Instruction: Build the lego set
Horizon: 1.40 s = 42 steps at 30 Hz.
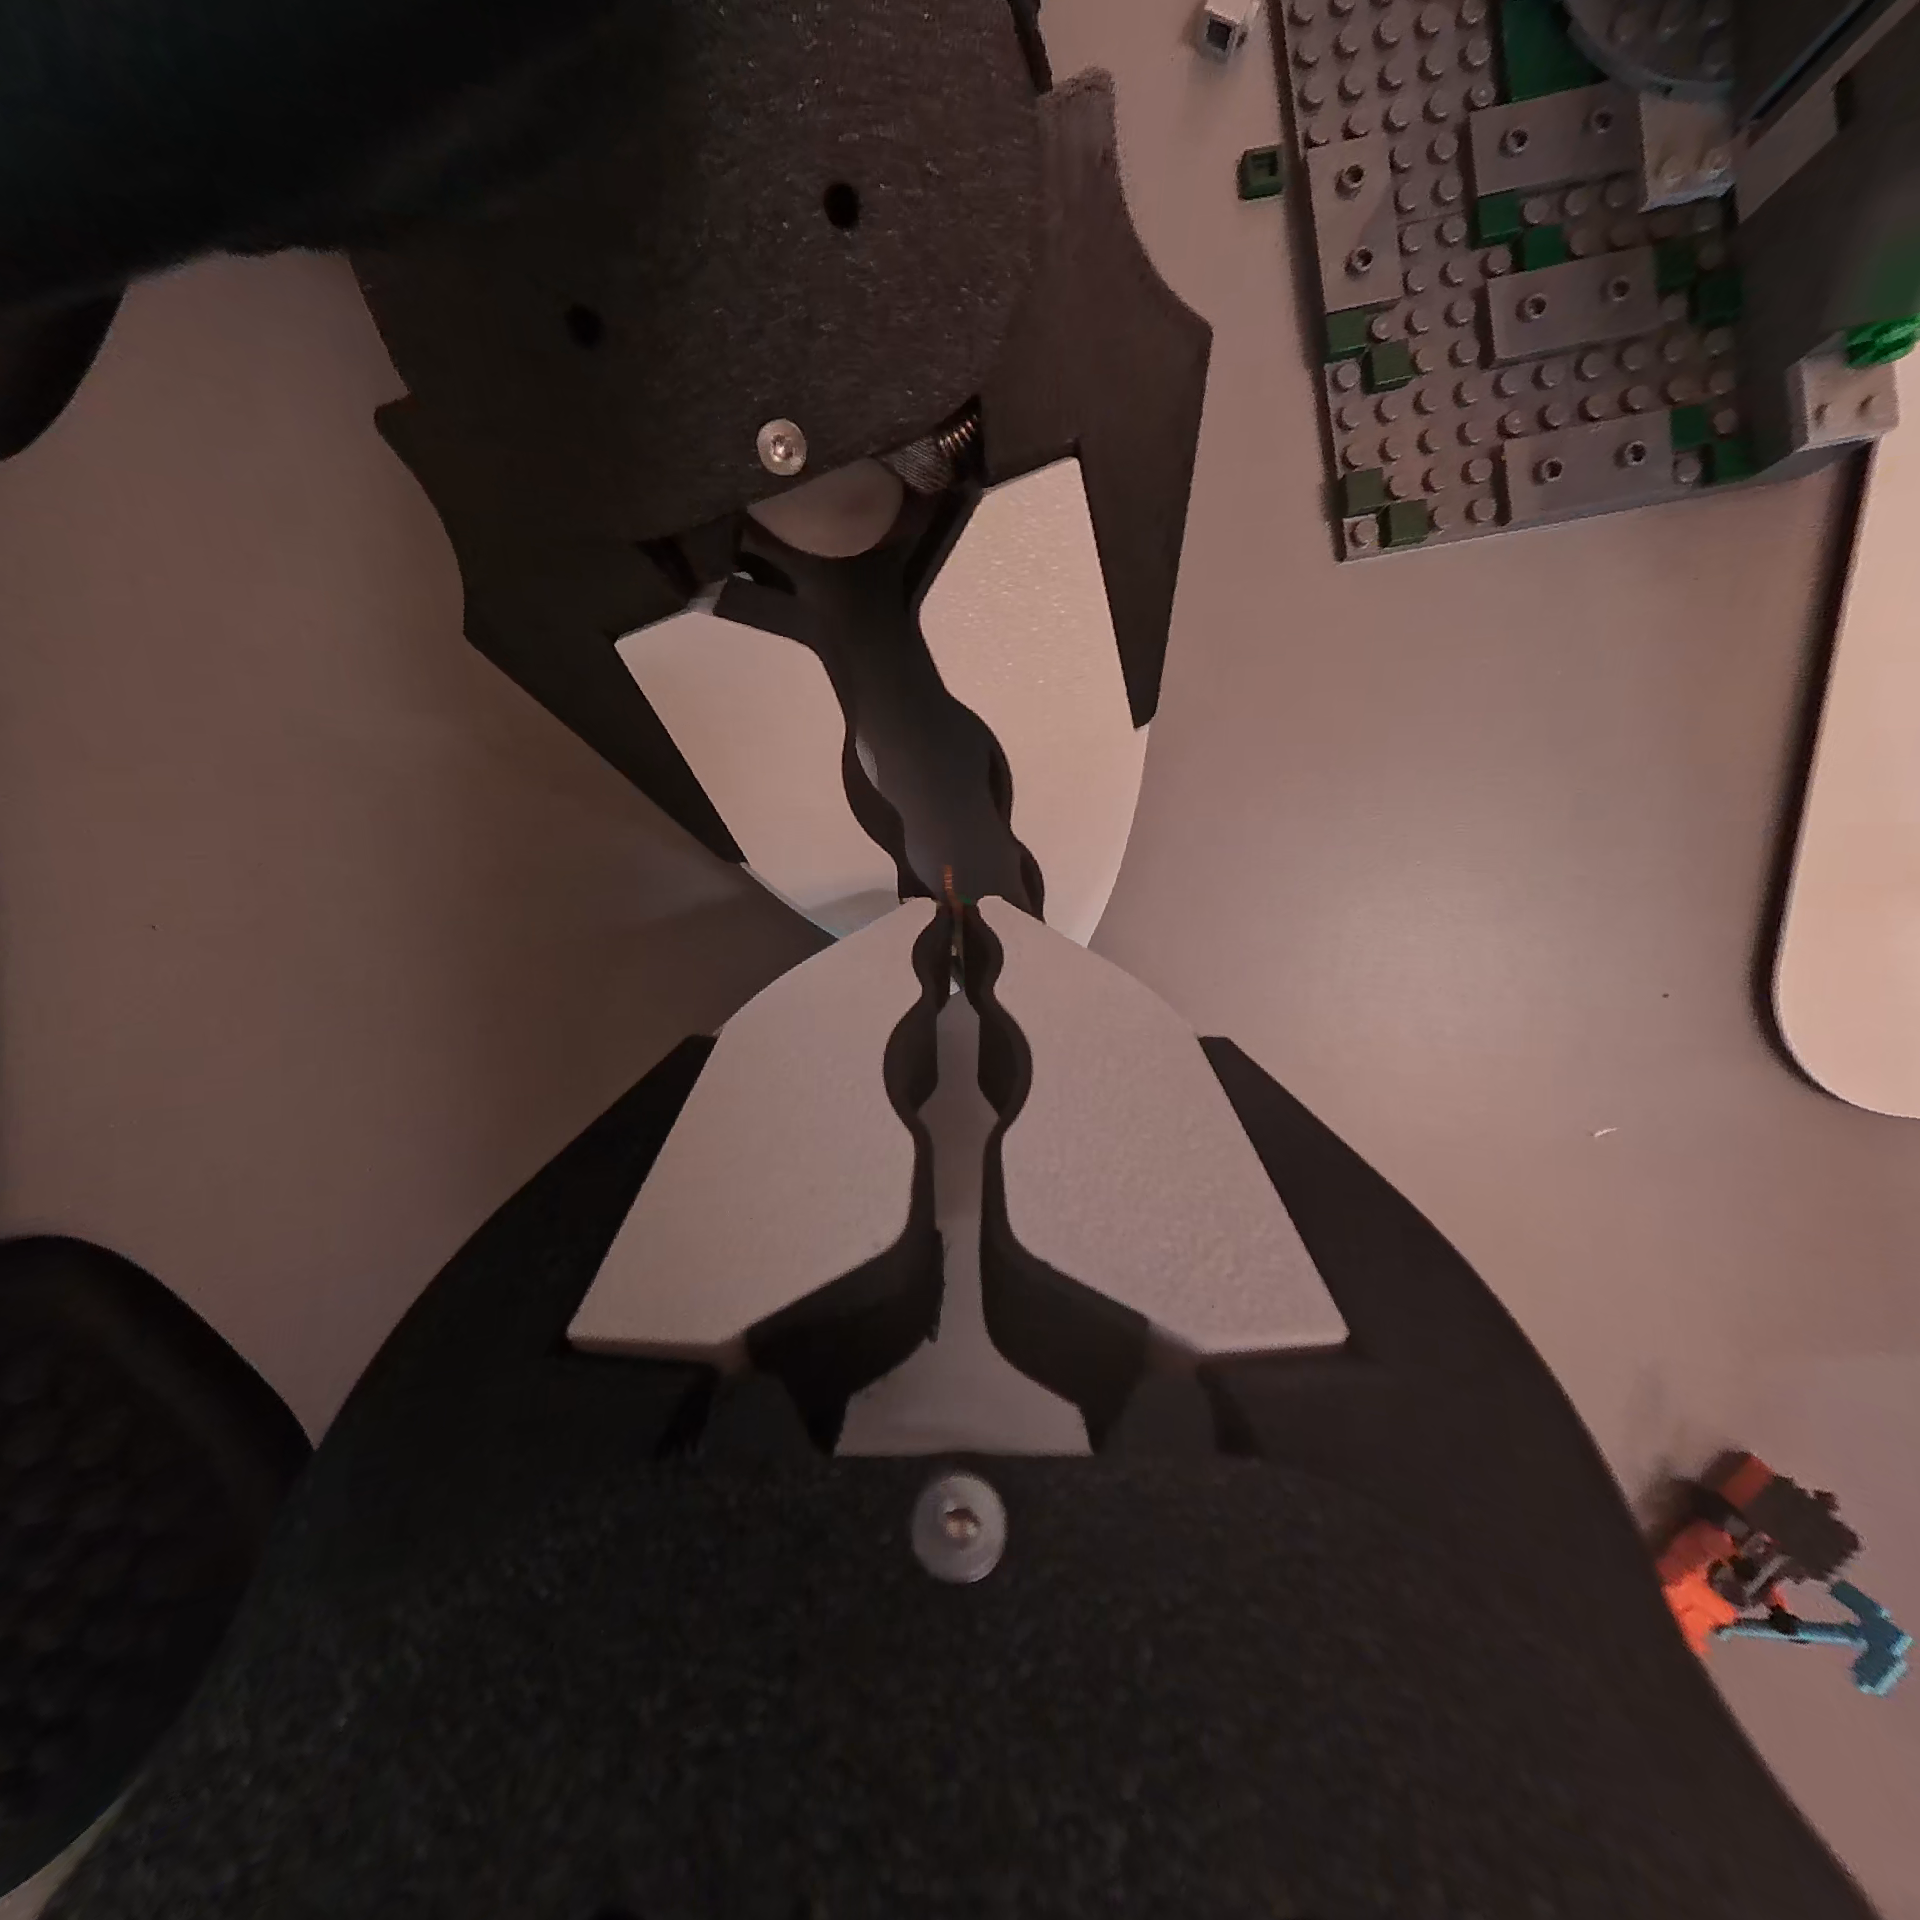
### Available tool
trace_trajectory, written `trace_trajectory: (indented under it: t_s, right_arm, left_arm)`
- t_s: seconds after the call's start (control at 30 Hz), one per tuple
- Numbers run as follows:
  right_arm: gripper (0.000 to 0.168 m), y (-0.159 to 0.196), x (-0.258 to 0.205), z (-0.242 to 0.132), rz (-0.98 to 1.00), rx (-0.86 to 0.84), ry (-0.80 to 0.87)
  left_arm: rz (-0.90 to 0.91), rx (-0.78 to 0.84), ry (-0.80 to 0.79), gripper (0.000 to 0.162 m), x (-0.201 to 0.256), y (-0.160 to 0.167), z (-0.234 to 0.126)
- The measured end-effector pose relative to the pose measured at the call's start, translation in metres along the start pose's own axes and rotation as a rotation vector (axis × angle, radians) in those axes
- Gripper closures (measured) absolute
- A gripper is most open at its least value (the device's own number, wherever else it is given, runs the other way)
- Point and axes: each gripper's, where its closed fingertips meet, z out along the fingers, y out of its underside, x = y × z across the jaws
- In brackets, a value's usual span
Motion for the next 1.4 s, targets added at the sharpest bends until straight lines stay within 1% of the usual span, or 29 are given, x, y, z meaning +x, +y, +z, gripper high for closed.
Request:
trace_trajectory:
  t_s: [0.03,0.2,0.27,0.37,0.47,0.53,0.63,0.8,0.93,1.1,1.2,1.4]
  right_arm:
    - [0.167,0.0,0.0,0.0,-0.001,0.001,0.0]
    - [0.167,0.001,-0.002,-0.001,-0.011,0.004,0.004]
    - [0.164,0.0,-0.003,-0.005,-0.016,0.022,0.009]
    - [0.157,-0.005,-0.003,-0.021,-0.015,0.092,0.022]
    - [0.15,-0.003,0.003,-0.036,-0.05,0.152,0.09]
    - [0.146,0.004,0.002,-0.037,-0.091,0.177,0.12]
    - [0.143,0.005,-0.01,-0.033,-0.139,0.265,0.122]
    - [0.144,0.002,-0.011,-0.031,-0.222,0.36,0.233]
    - [0.144,-0.001,-0.019,-0.034,-0.223,0.454,0.174]
    - [0.152,-0.009,-0.027,-0.041,-0.172,0.593,0.07]
    - [0.156,-0.011,-0.031,-0.038,-0.188,0.606,0.065]
    - [0.153,-0.009,-0.036,-0.037,-0.213,0.622,0.055]
  left_arm:
    - [0.009,0.0,-0.005,0.143,0.0,0.0,0.0]
    - [0.049,-0.001,-0.03,0.143,0.001,0.0,0.0]
    - [0.064,-0.001,-0.039,0.143,0.002,0.0,0.0]
    - [0.087,0.007,-0.058,0.143,0.003,-0.001,-0.002]
    - [0.129,0.028,-0.096,0.143,0.004,-0.006,-0.007]
    - [0.171,0.047,-0.132,0.143,0.004,-0.012,-0.013]
    - [0.216,0.088,-0.175,0.144,0.007,-0.025,-0.022]
    - [0.226,0.137,-0.185,0.144,0.013,-0.039,-0.034]
    - [0.209,0.179,-0.161,0.144,0.019,-0.043,-0.041]
    - [0.193,0.218,-0.13,0.144,0.027,-0.046,-0.049]
    - [0.163,0.236,-0.111,0.144,0.031,-0.047,-0.052]
    - [0.126,0.273,-0.088,0.144,0.035,-0.048,-0.059]
